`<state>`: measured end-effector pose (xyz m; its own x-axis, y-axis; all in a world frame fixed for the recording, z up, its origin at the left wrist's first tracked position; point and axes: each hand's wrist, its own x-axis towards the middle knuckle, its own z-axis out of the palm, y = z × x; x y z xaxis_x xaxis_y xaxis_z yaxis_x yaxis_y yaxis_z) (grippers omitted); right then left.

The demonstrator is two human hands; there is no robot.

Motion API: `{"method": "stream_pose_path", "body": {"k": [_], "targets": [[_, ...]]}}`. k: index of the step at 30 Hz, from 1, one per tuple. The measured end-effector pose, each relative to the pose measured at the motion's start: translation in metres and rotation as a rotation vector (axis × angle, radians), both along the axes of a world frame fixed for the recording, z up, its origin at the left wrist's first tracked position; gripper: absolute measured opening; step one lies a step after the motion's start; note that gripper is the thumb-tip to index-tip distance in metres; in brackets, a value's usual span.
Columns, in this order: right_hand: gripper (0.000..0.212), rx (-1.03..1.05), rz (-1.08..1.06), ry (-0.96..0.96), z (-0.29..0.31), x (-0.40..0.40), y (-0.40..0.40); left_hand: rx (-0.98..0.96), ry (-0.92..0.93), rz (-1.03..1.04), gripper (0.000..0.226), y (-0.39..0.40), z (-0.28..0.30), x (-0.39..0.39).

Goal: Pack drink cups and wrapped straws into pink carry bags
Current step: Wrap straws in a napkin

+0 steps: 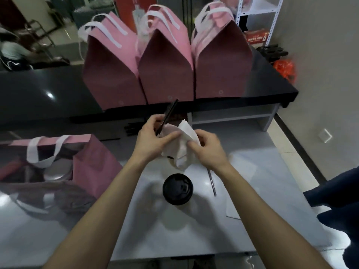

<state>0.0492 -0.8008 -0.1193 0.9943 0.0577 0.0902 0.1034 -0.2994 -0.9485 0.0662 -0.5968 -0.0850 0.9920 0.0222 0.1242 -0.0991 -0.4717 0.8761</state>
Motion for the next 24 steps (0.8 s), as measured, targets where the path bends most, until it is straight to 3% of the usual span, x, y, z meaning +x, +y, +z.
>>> {"method": "stream_pose_path", "body": {"k": [4,7,18,21,24], "targets": [[0.012,0.107,-0.136,-0.019,0.024,0.008,0.049,-0.28,0.067,0.137,0.021,0.051,0.014,0.0],[0.011,0.13,-0.166,-0.086,0.046,0.01,0.095,-0.452,0.014,0.159,0.024,0.092,0.029,-0.004],[0.012,0.051,0.09,-0.28,0.105,-0.032,0.275,-0.801,-0.071,0.087,0.017,0.223,0.067,-0.038],[0.012,-0.079,0.044,-0.345,0.108,-0.038,0.304,-0.766,-0.074,0.078,0.035,0.254,0.065,-0.051],[0.012,-0.202,0.051,-0.329,0.11,-0.039,0.323,-0.583,-0.105,0.009,0.025,0.294,0.062,-0.062]]}}
